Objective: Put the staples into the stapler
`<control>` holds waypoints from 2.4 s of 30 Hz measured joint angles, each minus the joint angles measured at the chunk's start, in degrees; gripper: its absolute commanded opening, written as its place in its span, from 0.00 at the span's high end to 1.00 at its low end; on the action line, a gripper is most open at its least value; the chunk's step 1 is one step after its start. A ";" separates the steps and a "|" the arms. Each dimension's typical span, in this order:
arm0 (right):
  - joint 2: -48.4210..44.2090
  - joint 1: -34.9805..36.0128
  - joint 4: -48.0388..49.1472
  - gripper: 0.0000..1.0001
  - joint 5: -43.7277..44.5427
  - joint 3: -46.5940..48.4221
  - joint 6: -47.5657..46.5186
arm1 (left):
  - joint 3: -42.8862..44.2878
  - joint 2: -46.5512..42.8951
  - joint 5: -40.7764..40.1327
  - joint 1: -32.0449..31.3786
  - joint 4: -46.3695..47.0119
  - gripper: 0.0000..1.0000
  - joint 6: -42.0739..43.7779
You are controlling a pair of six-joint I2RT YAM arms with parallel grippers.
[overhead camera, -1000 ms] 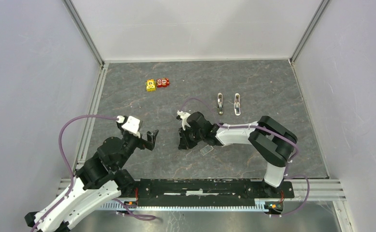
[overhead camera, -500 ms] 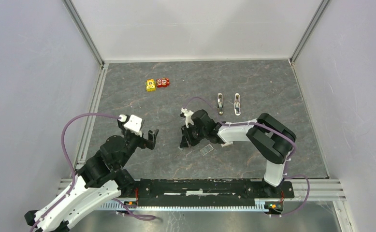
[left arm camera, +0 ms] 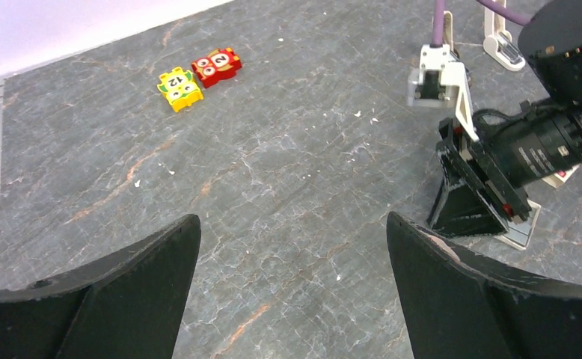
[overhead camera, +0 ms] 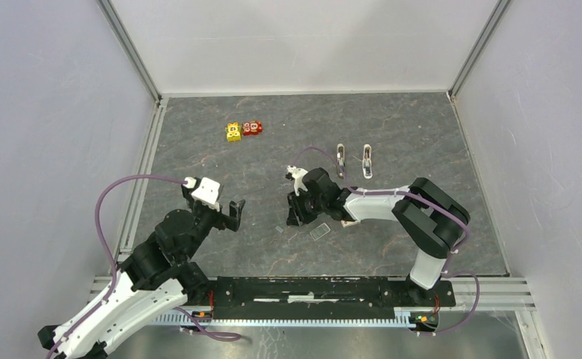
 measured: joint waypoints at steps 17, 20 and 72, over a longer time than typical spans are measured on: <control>0.74 11.47 -12.13 0.58 15.37 11.82 -5.20 | 0.00 -12.94 -8.37 0.00 0.28 0.00 0.02; 2.10 12.52 -13.51 0.57 17.14 13.09 -5.46 | 0.00 -14.51 -9.44 0.00 0.61 0.00 0.02; 0.52 1.70 -15.76 0.77 24.96 9.70 -7.02 | -0.68 -10.25 -7.41 0.00 1.14 0.00 0.66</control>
